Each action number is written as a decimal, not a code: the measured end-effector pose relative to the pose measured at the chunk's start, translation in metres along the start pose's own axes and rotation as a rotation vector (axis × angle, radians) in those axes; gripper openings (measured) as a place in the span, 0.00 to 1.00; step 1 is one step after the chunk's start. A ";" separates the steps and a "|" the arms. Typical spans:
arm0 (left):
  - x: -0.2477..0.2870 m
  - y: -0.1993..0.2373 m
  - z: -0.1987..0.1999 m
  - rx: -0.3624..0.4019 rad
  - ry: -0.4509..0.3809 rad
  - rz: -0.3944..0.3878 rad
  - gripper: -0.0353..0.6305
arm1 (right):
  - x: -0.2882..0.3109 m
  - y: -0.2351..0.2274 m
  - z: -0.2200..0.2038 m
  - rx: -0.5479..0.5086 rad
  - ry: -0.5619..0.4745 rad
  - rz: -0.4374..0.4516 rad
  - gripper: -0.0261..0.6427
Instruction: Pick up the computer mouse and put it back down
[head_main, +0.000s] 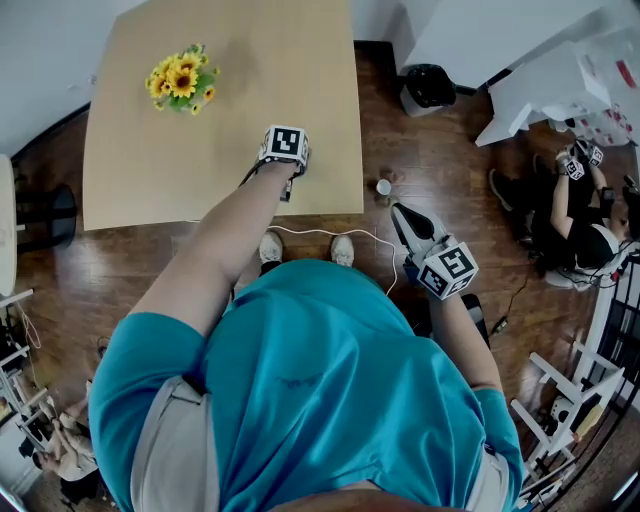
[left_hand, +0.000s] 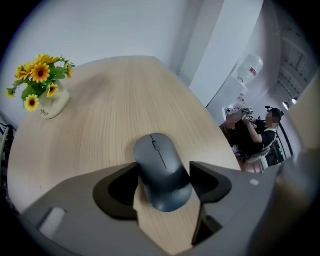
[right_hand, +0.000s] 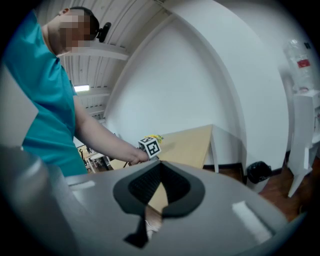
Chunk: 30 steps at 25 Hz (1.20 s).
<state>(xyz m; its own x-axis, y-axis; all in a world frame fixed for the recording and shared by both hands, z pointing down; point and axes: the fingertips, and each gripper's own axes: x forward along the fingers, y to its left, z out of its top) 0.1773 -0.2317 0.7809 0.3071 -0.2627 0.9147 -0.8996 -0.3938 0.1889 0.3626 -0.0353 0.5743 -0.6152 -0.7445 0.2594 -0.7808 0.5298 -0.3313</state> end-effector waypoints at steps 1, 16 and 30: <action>-0.005 0.003 -0.001 -0.003 0.009 -0.007 0.54 | 0.000 0.000 0.000 -0.001 0.000 0.000 0.04; -0.021 0.004 -0.007 0.017 -0.065 -0.152 0.46 | 0.012 0.009 0.006 -0.025 0.027 0.011 0.04; -0.111 -0.032 0.026 0.025 -0.388 -0.465 0.46 | 0.031 0.020 0.019 -0.060 0.019 0.054 0.04</action>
<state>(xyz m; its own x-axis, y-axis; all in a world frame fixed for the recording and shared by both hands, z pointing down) 0.1800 -0.2123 0.6636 0.7614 -0.3578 0.5405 -0.6376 -0.5637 0.5250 0.3297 -0.0556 0.5583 -0.6582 -0.7065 0.2601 -0.7511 0.5930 -0.2902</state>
